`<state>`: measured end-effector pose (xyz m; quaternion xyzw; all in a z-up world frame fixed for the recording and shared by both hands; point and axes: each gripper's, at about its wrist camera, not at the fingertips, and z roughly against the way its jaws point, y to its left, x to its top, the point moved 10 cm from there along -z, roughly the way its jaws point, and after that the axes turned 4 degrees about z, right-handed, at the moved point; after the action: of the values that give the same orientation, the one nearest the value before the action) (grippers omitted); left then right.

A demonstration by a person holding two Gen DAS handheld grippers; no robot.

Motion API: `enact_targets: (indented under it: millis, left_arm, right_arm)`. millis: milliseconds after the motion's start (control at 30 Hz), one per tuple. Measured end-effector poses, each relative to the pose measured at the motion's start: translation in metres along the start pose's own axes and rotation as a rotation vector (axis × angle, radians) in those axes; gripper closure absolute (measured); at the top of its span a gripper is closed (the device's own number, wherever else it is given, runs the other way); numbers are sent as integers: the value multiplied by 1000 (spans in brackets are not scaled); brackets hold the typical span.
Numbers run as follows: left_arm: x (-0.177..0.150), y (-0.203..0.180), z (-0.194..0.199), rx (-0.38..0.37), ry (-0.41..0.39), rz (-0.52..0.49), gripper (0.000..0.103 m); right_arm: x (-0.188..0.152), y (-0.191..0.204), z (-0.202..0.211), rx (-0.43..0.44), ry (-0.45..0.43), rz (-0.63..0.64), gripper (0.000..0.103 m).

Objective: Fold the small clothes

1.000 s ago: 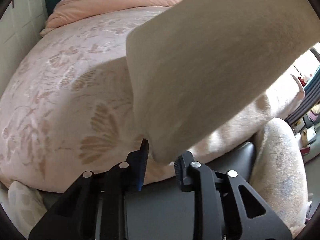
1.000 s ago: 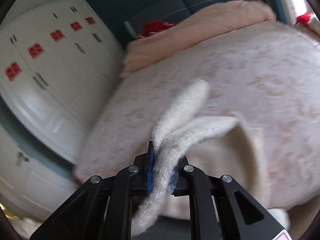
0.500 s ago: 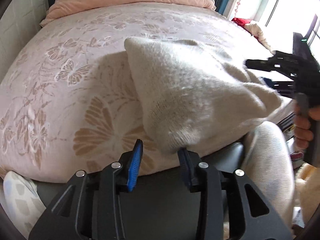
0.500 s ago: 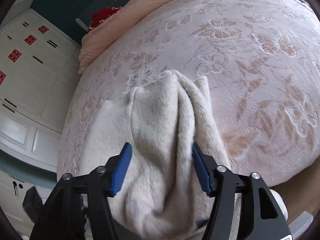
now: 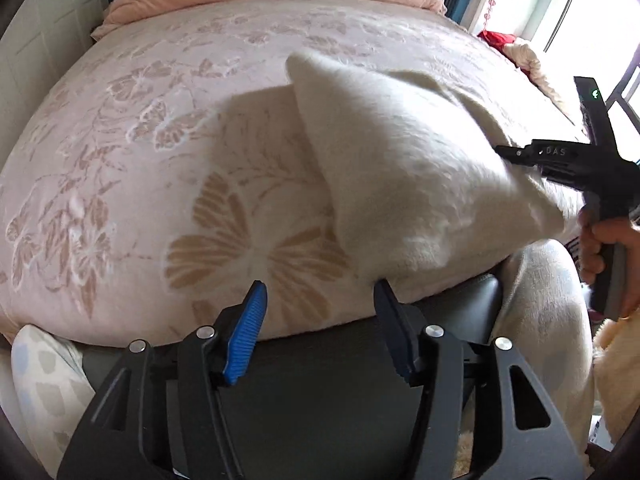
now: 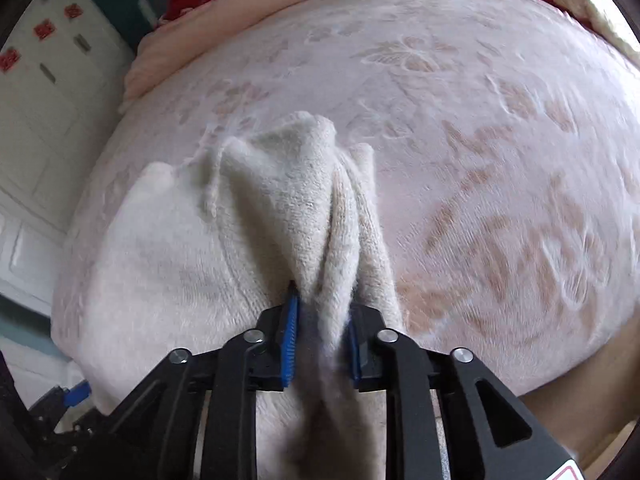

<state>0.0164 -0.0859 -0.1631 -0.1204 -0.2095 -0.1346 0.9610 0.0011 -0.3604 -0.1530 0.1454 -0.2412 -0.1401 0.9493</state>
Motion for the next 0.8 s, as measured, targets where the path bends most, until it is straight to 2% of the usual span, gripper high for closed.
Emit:
enact_targets:
  millis: [33, 67, 100, 167, 233, 300, 367, 400, 467, 500, 533, 600, 633, 733, 800]
  left_arm:
    - [0, 1, 5, 2, -8, -1, 41]
    - [1, 4, 11, 5, -22, 4, 30]
    - [3, 9, 18, 9, -41, 18, 26]
    - [8, 24, 32, 20, -86, 64, 22]
    - [14, 39, 41, 49, -112, 103, 22]
    - [21, 56, 52, 89, -152, 148, 22]
    - [27, 68, 62, 114, -193, 188, 22]
    - [29, 71, 65, 120, -206, 197, 22]
    - [34, 77, 72, 131, -224, 202, 19]
    - [35, 78, 74, 133, -228, 200, 18]
    - [34, 79, 76, 137, -234, 197, 17]
    - [33, 82, 77, 139, -239, 196, 16]
    - [31, 83, 77, 132, -233, 198, 16]
    - [24, 83, 75, 118, -230, 205, 15]
    - [20, 82, 69, 104, -212, 224, 15]
  right_arm:
    - [3, 4, 16, 24, -36, -24, 79]
    - [6, 7, 31, 16, -69, -21, 78]
    - [8, 16, 55, -9, -125, 11, 72]
    - [3, 40, 88, 6, -178, 86, 63]
    - [-18, 79, 102, 129, -157, 163, 63]
    - [-46, 118, 101, 229, -103, 206, 73]
    - [-54, 150, 99, 269, -113, 256, 86]
    - [-53, 167, 94, 269, -129, 287, 86]
    - [-52, 187, 71, 271, -107, 306, 87]
    - [-55, 191, 48, 251, -68, 315, 88]
    - [-69, 187, 9, 179, 20, 349, 88]
    - [-98, 171, -47, 156, 186, 340, 92]
    - [-104, 171, -46, 208, 179, 299, 92]
    - [-96, 177, -19, 182, 140, 299, 92]
    - [-81, 192, 4, 216, 76, 295, 92]
